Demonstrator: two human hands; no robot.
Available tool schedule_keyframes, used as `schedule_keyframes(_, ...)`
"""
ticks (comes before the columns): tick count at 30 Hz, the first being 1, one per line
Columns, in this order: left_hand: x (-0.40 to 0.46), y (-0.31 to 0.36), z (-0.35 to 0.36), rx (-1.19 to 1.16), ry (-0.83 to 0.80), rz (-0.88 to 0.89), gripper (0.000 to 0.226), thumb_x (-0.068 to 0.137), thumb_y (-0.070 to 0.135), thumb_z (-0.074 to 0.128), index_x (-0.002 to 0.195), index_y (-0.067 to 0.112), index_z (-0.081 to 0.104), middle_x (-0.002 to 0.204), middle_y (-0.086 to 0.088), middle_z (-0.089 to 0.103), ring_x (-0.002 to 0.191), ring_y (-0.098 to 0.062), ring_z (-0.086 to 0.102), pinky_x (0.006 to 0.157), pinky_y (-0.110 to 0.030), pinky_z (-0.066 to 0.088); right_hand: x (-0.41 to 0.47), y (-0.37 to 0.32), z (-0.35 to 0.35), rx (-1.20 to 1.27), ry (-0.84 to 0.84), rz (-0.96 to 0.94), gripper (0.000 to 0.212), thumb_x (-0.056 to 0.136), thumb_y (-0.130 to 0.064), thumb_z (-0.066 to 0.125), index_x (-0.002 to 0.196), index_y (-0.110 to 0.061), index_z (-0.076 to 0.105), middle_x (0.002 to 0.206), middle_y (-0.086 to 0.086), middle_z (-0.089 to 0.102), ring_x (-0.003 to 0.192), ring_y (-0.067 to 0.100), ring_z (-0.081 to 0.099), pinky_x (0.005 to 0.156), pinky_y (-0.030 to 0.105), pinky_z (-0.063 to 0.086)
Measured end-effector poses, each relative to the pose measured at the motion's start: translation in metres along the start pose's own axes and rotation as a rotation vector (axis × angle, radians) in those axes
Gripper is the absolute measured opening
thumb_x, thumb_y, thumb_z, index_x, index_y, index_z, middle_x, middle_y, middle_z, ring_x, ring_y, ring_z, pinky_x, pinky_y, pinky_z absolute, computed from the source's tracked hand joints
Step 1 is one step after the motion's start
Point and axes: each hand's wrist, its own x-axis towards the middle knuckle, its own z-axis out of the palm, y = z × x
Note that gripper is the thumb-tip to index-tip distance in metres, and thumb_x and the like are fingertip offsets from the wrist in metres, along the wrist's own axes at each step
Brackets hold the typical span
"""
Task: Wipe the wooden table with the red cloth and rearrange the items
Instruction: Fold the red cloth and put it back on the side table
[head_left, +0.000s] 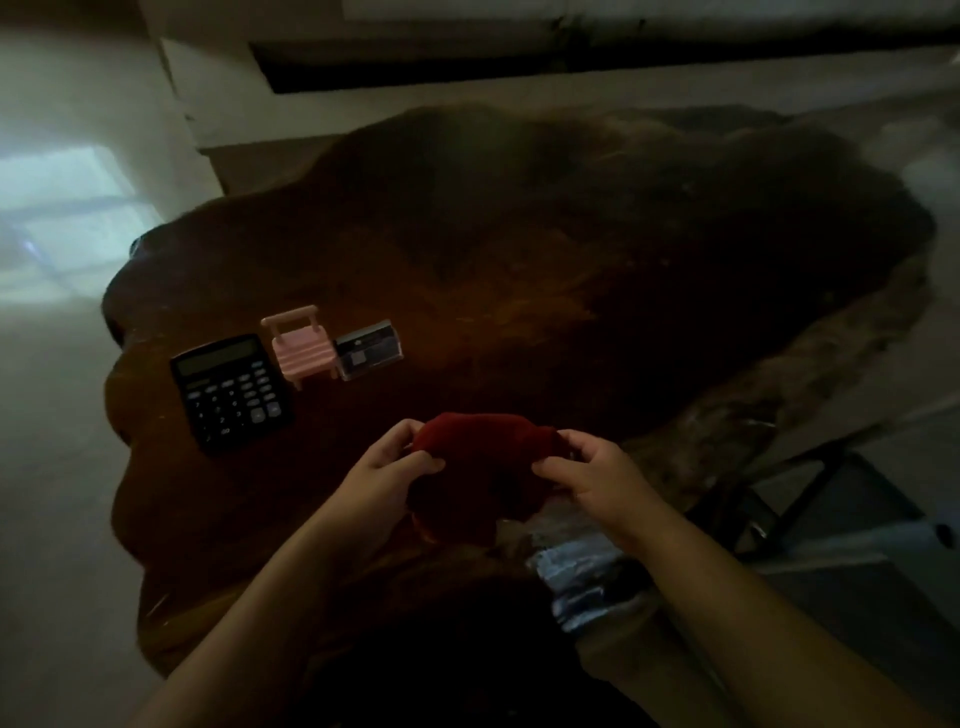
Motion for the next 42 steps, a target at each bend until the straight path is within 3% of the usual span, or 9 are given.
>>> schedule_keyframes(3, -0.014, 0.013, 0.023, -0.105, -0.097, 0.015, 0.028, 0.076, 0.015, 0.071, 0.103, 0.018, 0.066, 0.118, -0.018, 0.062, 0.107, -0.036, 0.066, 0.084, -0.052, 0.055, -0.029, -0.004, -0.009, 0.131, -0.025, -0.01, 0.022, 0.082, -0.008, 0.075, 0.099, -0.022, 0.078, 0.098, 0.009, 0.076, 0.093, 0.03, 0.073, 0.081, 0.04, 0.059)
schedule_keyframes(8, -0.033, 0.029, 0.082, -0.152, -0.23, -0.008, 0.044, 0.075, 0.012, 0.067, 0.119, 0.015, 0.064, 0.124, -0.019, 0.065, 0.115, -0.038, 0.062, 0.084, -0.052, 0.054, -0.069, -0.005, -0.037, 0.358, -0.074, 0.008, 0.031, 0.069, -0.013, 0.077, 0.099, -0.016, 0.075, 0.108, 0.018, 0.068, 0.103, 0.039, 0.065, 0.099, 0.057, 0.046)
schedule_keyframes(12, -0.033, 0.029, 0.135, -0.137, -0.318, -0.036, 0.051, 0.074, 0.012, 0.067, 0.124, 0.017, 0.064, 0.129, -0.025, 0.061, 0.118, -0.044, 0.058, 0.09, -0.057, 0.052, -0.101, 0.003, -0.073, 0.421, -0.035, -0.059, 0.043, 0.062, -0.02, 0.082, 0.105, -0.016, 0.077, 0.11, 0.017, 0.072, 0.103, 0.034, 0.069, 0.097, 0.051, 0.051)
schedule_keyframes(15, -0.024, 0.017, 0.179, -0.09, -0.361, -0.067, 0.048, 0.076, 0.014, 0.069, 0.123, 0.014, 0.064, 0.127, -0.027, 0.061, 0.106, -0.04, 0.065, 0.079, -0.05, 0.057, -0.128, 0.014, -0.113, 0.494, 0.003, -0.094, 0.041, 0.062, -0.017, 0.083, 0.103, -0.017, 0.078, 0.111, 0.018, 0.072, 0.104, 0.035, 0.068, 0.103, 0.055, 0.045)
schedule_keyframes(22, 0.018, -0.029, 0.312, -0.009, -0.438, -0.205, 0.036, 0.088, 0.008, 0.062, 0.124, 0.011, 0.063, 0.13, -0.028, 0.059, 0.109, -0.039, 0.064, 0.089, -0.054, 0.054, -0.198, 0.058, -0.245, 0.632, 0.208, -0.14, 0.036, 0.069, -0.006, 0.082, 0.103, -0.016, 0.077, 0.11, 0.02, 0.073, 0.1, 0.035, 0.071, 0.081, 0.039, 0.058)
schedule_keyframes(25, 0.037, -0.053, 0.379, 0.063, -0.416, -0.258, 0.039, 0.087, 0.006, 0.059, 0.126, 0.009, 0.06, 0.132, -0.028, 0.058, 0.121, -0.043, 0.056, 0.103, -0.058, 0.042, -0.216, 0.08, -0.307, 0.662, 0.328, -0.093, 0.049, 0.068, -0.008, 0.084, 0.116, -0.012, 0.071, 0.114, 0.02, 0.074, 0.102, 0.036, 0.072, 0.075, 0.036, 0.059)
schedule_keyframes(31, 0.078, -0.102, 0.52, 0.202, -0.285, -0.306, 0.041, 0.086, -0.002, 0.052, 0.125, 0.006, 0.06, 0.125, -0.027, 0.063, 0.112, -0.04, 0.061, 0.102, -0.057, 0.044, -0.229, 0.124, -0.428, 0.727, 0.546, -0.038, 0.037, 0.081, -0.003, 0.072, 0.118, -0.007, 0.069, 0.108, 0.014, 0.077, 0.097, 0.028, 0.075, 0.07, 0.032, 0.059)
schedule_keyframes(35, 0.111, -0.127, 0.596, 0.305, -0.271, -0.35, 0.034, 0.092, -0.004, 0.048, 0.12, 0.009, 0.063, 0.115, -0.021, 0.07, 0.107, -0.037, 0.067, 0.096, -0.052, 0.051, -0.229, 0.148, -0.496, 0.73, 0.622, 0.007, 0.031, 0.091, -0.004, 0.067, 0.122, -0.009, 0.069, 0.113, 0.013, 0.076, 0.104, 0.03, 0.073, 0.083, 0.039, 0.059)
schedule_keyframes(42, 0.161, -0.167, 0.675, 0.476, -0.234, -0.393, 0.034, 0.096, -0.003, 0.049, 0.129, 0.003, 0.057, 0.117, -0.026, 0.066, 0.101, -0.038, 0.067, 0.086, -0.051, 0.055, -0.217, 0.175, -0.569, 0.505, 0.783, 0.141, 0.015, 0.092, -0.011, 0.07, 0.107, -0.012, 0.071, 0.104, 0.014, 0.077, 0.084, 0.023, 0.076, 0.069, 0.033, 0.058)
